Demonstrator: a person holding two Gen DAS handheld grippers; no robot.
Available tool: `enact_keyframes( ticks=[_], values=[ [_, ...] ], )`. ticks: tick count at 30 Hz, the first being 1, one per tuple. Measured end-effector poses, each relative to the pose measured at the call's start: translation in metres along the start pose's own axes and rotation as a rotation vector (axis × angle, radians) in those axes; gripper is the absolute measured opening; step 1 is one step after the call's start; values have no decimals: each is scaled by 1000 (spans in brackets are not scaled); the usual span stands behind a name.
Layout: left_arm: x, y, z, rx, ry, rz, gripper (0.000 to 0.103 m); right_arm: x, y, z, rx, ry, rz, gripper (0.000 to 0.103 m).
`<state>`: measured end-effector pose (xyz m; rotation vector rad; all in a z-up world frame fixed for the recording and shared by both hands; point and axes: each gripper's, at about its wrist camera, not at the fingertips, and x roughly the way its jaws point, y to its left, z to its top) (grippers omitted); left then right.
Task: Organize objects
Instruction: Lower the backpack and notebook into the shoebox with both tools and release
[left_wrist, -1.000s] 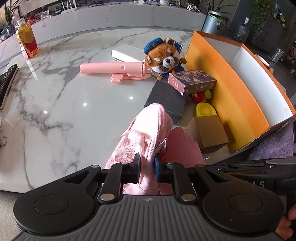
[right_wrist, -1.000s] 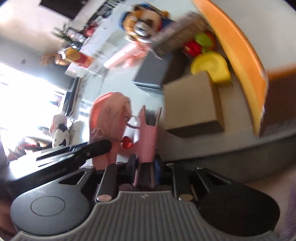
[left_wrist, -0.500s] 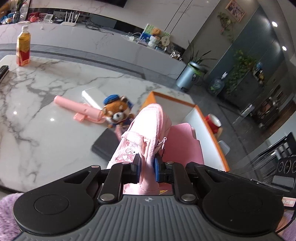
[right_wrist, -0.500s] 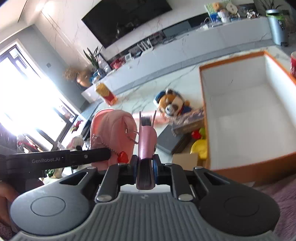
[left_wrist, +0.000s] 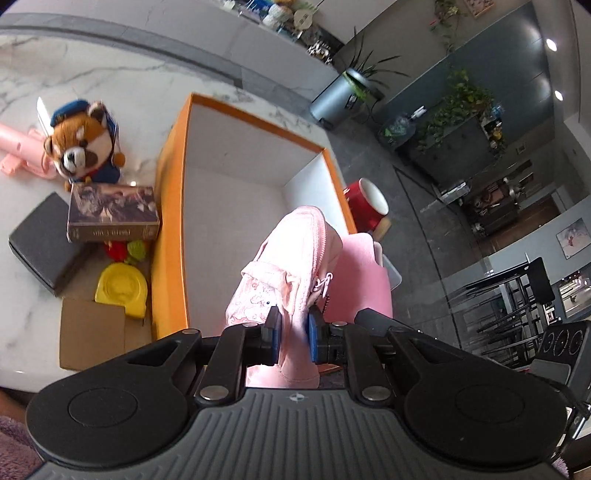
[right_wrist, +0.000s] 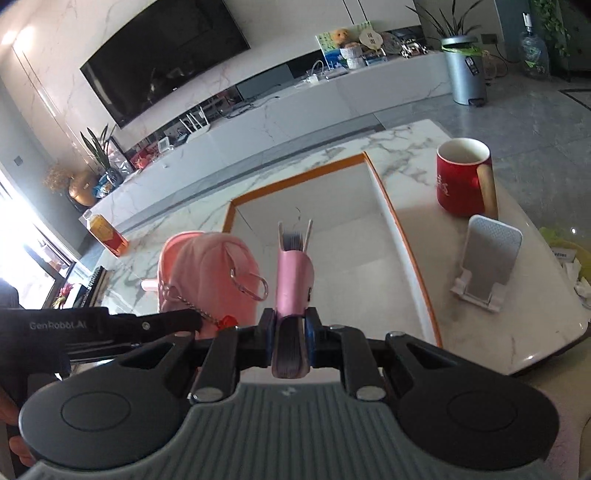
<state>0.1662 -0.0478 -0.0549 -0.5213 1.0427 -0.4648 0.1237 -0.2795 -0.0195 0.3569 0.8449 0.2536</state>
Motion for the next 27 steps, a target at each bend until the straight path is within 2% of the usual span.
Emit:
enact_keyframes(
  ticks=[6, 11, 16, 21, 23, 27],
  values=[
    [13, 11, 7, -65, 49, 59, 19, 42, -11, -5, -6, 127, 17, 18],
    [32, 11, 6, -77, 98, 109, 19, 61, -11, -3, -30, 157, 7, 18],
    [35, -4, 2, -1, 122, 165, 19, 68, -18, -2, -9, 187, 7, 17],
    [36, -11, 1, 52, 143, 224, 25, 76, -20, -6, 14, 224, 18, 17],
    [34, -15, 0, 75, 144, 240, 31, 77, -16, -8, -2, 221, 11, 17],
    [24, -12, -1, 80, 128, 217, 53, 80, -10, -10, -18, 226, 14, 17]
  ],
)
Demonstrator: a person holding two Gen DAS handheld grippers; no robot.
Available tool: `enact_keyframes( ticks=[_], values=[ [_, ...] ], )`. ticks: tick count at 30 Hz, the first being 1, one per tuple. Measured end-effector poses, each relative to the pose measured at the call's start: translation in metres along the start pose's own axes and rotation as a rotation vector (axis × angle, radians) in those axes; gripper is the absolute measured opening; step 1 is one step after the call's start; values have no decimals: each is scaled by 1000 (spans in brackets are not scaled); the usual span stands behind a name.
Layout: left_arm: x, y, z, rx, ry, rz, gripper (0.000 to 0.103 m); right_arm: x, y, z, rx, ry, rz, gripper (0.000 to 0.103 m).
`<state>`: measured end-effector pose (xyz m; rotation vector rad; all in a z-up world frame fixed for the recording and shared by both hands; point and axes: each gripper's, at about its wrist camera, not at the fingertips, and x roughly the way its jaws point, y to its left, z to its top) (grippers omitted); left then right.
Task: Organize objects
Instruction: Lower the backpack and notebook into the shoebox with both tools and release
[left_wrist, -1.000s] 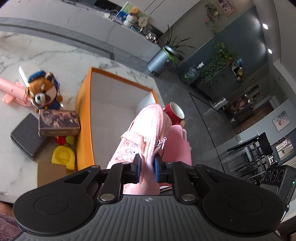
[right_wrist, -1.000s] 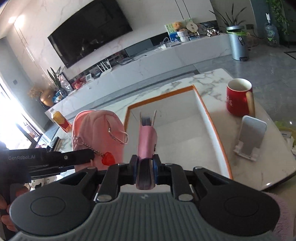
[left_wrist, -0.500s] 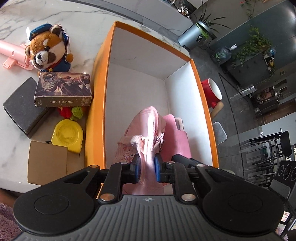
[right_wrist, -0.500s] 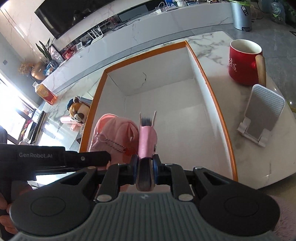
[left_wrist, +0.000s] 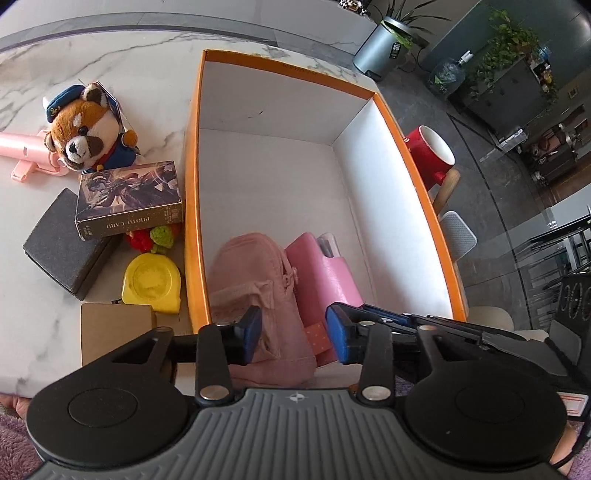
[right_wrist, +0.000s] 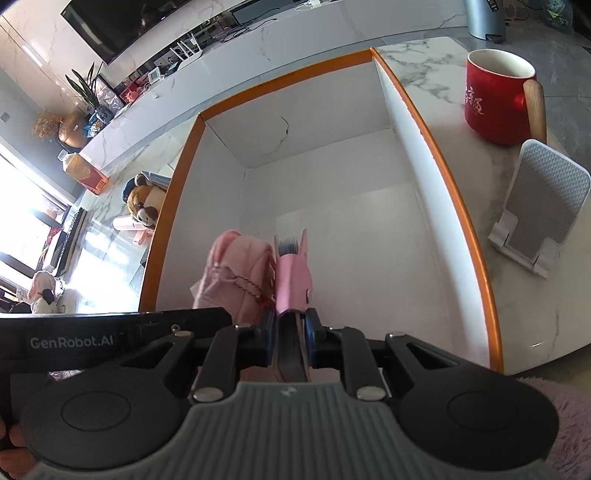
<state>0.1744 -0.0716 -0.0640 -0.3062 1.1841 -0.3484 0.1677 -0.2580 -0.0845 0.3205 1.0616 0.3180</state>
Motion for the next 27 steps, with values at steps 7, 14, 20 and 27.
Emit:
enact_keyframes(
  ticks=[7, 14, 20, 27],
  values=[
    [-43, 11, -4, 22, -153, -23, 58, 3, 2, 0, -2, 5, -5, 17],
    [-46, 31, -7, -30, -148, 4, 61, -10, 16, 2, 16, 16, 86, 17],
    [-30, 45, -15, -67, -110, 0, 63, 1, 36, 0, -46, 20, 17, 17],
    [-16, 47, -15, -82, -83, -19, 64, 18, 44, -5, -108, 56, -63, 17]
  ],
)
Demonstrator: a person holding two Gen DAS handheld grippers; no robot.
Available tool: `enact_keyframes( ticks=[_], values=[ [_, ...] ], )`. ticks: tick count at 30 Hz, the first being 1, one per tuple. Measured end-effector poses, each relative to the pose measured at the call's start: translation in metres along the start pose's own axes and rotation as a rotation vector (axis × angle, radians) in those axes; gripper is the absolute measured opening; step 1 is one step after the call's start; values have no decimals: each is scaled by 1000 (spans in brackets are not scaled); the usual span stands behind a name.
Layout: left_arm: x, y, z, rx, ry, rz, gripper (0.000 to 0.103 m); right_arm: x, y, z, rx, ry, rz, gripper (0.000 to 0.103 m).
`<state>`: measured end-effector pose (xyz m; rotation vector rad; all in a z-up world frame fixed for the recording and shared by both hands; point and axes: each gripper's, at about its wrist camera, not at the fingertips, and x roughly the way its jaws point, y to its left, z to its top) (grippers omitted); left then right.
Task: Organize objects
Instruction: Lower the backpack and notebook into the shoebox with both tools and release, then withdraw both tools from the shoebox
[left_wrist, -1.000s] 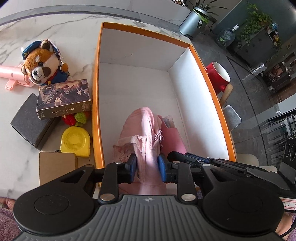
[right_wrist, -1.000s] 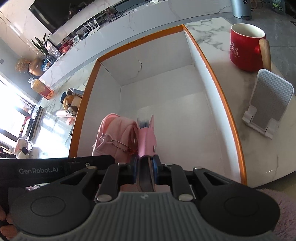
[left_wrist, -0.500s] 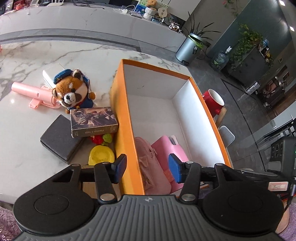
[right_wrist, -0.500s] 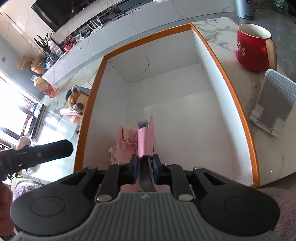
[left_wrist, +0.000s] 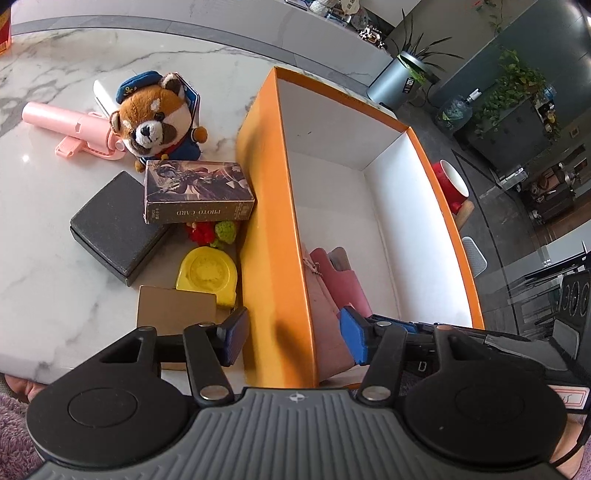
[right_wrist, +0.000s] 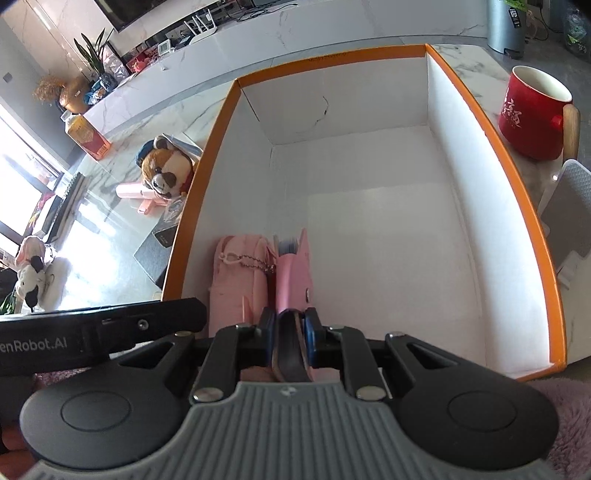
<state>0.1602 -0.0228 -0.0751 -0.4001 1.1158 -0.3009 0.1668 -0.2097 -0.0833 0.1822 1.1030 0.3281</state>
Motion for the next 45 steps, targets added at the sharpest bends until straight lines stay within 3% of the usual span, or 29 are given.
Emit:
enact_keyframes(
  ticks=[5, 10, 17, 22, 35, 40, 45],
  values=[
    [8, 3, 1, -7, 16, -14, 63, 2, 11, 2, -72, 27, -27, 20],
    [15, 5, 3, -7, 32, -23, 61, 10, 4, 4, -19, 65, 22, 22],
    [16, 9, 3, 13, 47, -30, 34, 6, 3, 5, -11, 66, 49, 24],
    [13, 3, 2, 76, 41, -4, 32, 6, -7, 5, 62, 73, 116, 18],
    [11, 4, -5, 68, 48, -25, 33, 6, -2, 0, 67, 90, 101, 17],
    [3, 2, -5, 80, 12, -32, 34, 2, -3, -2, 67, 63, 89, 21],
    [-8, 1, -4, 75, -20, -37, 41, 1, -7, -2, 80, 51, 86, 22]
  ],
)
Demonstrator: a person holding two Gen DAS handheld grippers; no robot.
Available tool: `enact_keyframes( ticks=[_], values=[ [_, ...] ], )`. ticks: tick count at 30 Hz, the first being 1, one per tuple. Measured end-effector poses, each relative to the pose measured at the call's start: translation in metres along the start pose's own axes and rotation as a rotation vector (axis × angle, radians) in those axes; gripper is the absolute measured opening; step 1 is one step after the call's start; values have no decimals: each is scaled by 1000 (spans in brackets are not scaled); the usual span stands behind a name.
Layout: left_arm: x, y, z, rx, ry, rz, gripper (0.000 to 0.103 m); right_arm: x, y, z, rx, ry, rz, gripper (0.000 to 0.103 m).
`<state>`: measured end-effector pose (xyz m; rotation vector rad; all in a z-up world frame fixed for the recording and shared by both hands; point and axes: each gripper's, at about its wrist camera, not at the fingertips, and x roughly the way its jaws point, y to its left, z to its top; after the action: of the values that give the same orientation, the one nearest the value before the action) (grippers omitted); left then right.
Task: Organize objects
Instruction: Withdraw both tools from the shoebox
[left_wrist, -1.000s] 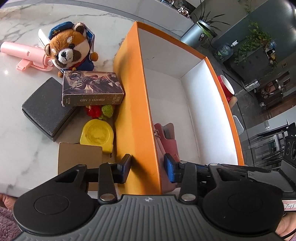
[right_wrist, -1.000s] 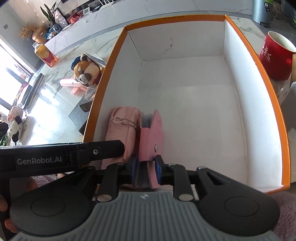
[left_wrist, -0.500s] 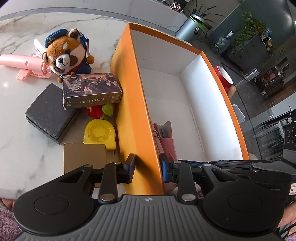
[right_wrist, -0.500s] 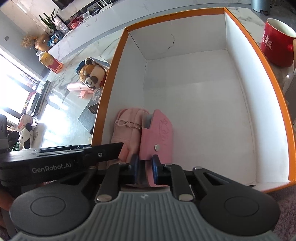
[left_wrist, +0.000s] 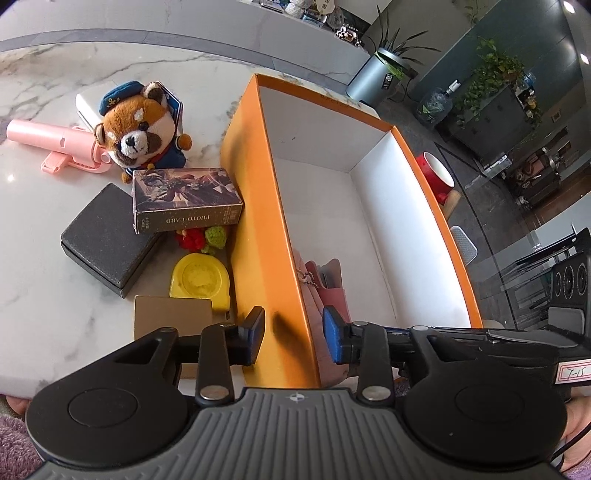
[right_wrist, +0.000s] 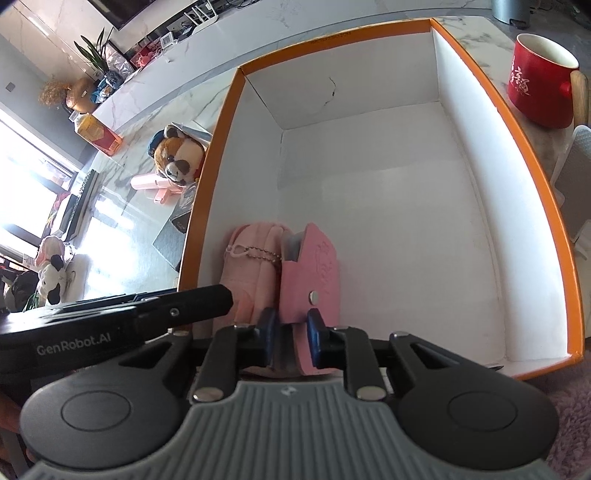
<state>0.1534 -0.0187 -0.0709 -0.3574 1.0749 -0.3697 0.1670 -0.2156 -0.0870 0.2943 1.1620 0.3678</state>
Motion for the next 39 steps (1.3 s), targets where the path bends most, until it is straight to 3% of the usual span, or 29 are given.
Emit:
enact_keyframes(
  ticks=[6, 12, 19, 22, 27, 34, 39],
  values=[
    [-6, -2, 2, 6, -25, -1, 43, 0, -4, 2, 4, -7, -7, 28],
    [2, -4, 0, 19, 4, 3, 43, 9, -4, 2, 8, 0, -17, 22],
    [4, -3, -2, 18, 12, 5, 43, 11, 40, -8, -304, -36, -279, 17],
    [-1, 1, -1, 7, -2, 10, 43, 18, 50, -8, -375, -27, -325, 17],
    [-11, 10, 0, -17, -32, 5, 43, 17, 44, 0, -289, 13, -215, 22],
    [-15, 13, 0, -26, -41, -18, 43, 4, 8, 7, -30, 26, -24, 23],
    [-21, 12, 1, -19, -58, -31, 43, 5, -1, 5, 34, 32, 26, 18]
  ],
)
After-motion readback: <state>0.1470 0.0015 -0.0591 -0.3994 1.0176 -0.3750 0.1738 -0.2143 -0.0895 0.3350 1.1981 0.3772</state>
